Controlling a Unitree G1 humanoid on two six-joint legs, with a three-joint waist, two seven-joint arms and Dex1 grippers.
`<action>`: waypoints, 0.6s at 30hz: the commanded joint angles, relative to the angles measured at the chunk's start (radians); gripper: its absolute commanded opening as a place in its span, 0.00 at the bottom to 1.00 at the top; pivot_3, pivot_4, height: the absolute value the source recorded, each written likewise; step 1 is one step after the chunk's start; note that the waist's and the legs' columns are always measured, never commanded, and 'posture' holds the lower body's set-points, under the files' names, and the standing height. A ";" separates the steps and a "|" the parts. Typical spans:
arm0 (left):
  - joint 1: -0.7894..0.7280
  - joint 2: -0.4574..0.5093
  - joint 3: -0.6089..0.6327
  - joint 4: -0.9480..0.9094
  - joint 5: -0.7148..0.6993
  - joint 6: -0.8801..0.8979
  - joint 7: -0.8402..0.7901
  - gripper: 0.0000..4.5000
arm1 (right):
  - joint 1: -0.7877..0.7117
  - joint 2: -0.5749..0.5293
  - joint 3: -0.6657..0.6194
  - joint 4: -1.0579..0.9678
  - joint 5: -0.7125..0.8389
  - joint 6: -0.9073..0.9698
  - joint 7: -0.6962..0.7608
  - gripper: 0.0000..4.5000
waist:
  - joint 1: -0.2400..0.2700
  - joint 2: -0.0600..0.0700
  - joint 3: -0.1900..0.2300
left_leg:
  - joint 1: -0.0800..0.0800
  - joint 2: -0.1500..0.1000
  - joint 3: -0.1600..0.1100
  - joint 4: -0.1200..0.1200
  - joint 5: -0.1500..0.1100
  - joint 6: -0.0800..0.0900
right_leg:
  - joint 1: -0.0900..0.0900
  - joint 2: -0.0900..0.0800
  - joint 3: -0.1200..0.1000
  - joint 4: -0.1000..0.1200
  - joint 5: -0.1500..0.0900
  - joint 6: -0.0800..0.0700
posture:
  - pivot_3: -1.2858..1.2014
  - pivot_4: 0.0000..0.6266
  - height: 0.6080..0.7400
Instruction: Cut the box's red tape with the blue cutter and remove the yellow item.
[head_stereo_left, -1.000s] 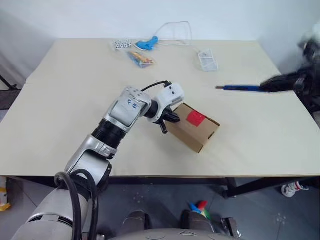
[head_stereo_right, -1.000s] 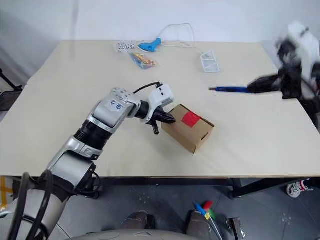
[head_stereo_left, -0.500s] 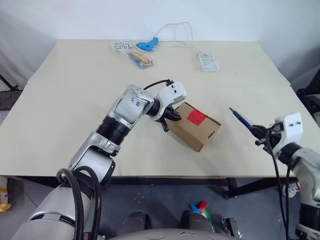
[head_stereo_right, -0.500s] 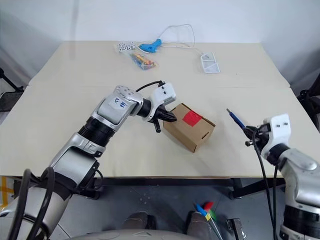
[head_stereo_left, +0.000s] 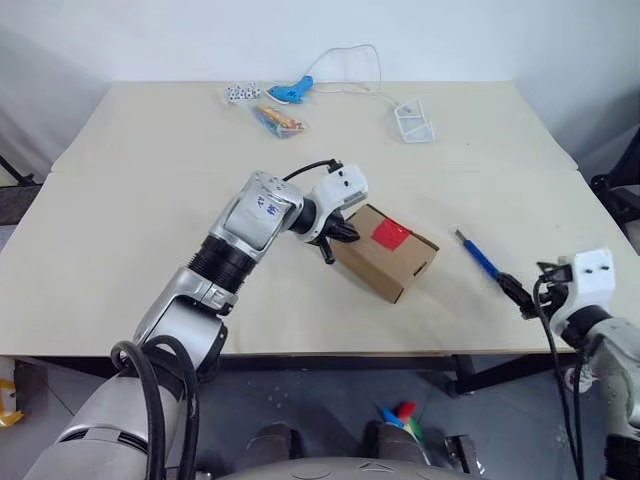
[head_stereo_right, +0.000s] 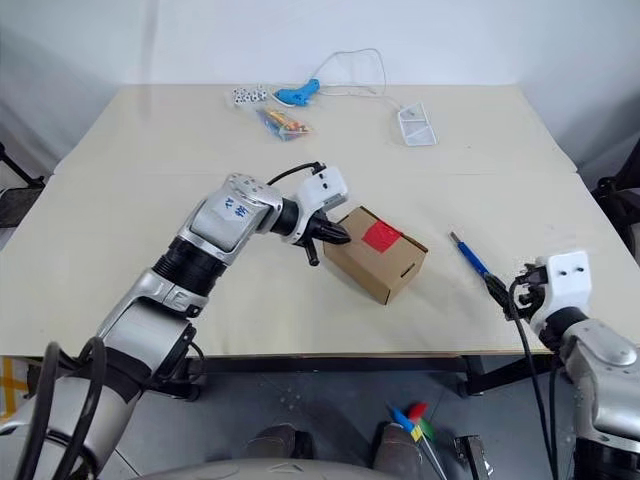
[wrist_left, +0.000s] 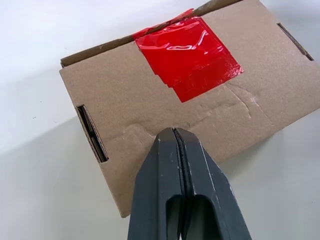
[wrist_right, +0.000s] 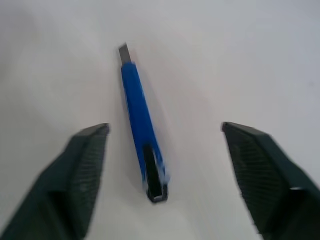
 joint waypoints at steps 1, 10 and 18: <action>0.035 0.033 -0.004 0.016 0.033 0.043 0.020 0.00 | -0.104 -0.090 0.002 -0.073 0.047 0.060 0.016 0.99 | -0.002 0.001 0.000 | 0.000 0.000 0.000 0.000 0.000 0.000 | 0.000 0.000 0.000 0.000 0.000 0.000 | 0.52 0.24 1.00; -0.018 0.127 0.122 -0.044 -0.044 0.096 -0.032 0.00 | -0.560 -0.215 0.344 0.241 0.013 0.137 0.186 0.71 | -0.034 -0.001 0.005 | 0.000 0.000 0.005 -0.006 0.002 -0.001 | -0.005 0.002 0.002 0.001 0.000 -0.001 | 0.52 0.24 1.00; -0.062 0.215 0.204 -0.088 -0.136 0.230 -0.098 0.00 | -0.848 -0.143 0.626 0.686 -0.155 -0.061 0.372 0.06 | -0.025 0.000 0.009 | -0.015 -0.004 0.011 -0.007 0.002 -0.002 | -0.019 0.002 -0.003 0.001 0.001 0.001 | 0.52 0.24 1.00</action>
